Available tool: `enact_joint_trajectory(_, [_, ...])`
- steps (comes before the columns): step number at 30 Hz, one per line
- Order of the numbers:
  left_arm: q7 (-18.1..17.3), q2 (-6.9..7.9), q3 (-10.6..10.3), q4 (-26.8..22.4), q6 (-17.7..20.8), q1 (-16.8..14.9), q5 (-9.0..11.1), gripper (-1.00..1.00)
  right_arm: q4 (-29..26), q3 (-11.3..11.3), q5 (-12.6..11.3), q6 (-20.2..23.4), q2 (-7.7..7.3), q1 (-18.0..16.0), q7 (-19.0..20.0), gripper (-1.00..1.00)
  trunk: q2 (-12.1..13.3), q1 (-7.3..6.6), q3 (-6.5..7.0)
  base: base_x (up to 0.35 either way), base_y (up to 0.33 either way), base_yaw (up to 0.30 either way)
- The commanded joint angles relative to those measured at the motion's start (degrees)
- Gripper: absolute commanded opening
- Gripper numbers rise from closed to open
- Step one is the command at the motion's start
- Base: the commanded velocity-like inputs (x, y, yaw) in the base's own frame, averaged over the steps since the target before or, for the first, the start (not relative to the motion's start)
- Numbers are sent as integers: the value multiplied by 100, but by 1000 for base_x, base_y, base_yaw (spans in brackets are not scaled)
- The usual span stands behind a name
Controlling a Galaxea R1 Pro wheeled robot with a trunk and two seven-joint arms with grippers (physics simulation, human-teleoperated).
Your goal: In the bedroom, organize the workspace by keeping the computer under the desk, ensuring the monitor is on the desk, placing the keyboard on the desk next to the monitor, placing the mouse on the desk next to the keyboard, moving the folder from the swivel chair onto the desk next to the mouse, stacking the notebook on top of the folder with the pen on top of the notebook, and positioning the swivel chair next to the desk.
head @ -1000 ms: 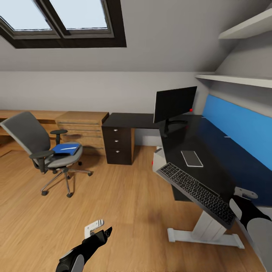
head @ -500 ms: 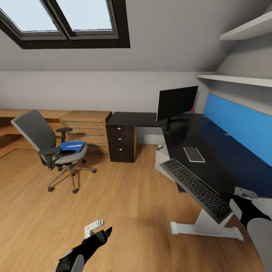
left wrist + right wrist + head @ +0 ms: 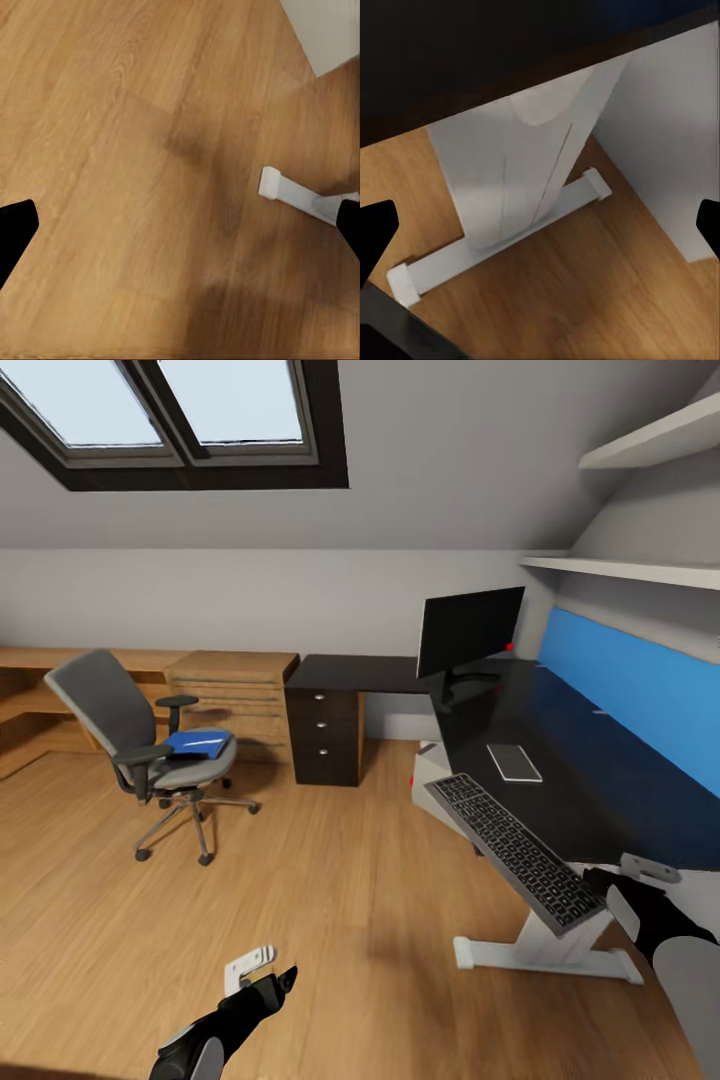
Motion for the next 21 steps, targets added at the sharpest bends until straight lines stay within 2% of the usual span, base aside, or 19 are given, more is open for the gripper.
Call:
enact_joint_trajectory(1, [-2, -6, 15, 0, 40, -2, 44, 100, -13, 5, -45, -1, 0, -3, -22, 100, -3, -3, -6, -269, -76, 0])
enact_joint_trajectory(7, [2, -7, -13, 18, 40, -2, 44, 100, -19, 2, -45, -98, 0, -1, -20, 100, -3, -3, -6, -289, -145, 0])
enact_joint_trajectory(8, [6, -6, -76, 21, 40, -2, 39, 100, -24, -3, -47, -119, 0, -2, -21, 100, -3, -3, -6, -146, -224, 0])
enact_joint_trajectory(21, [12, 8, -105, 52, 39, -2, 41, 100, -20, -4, -51, -127, 0, -4, -24, 100, -3, -3, -6, -31, -267, 0])
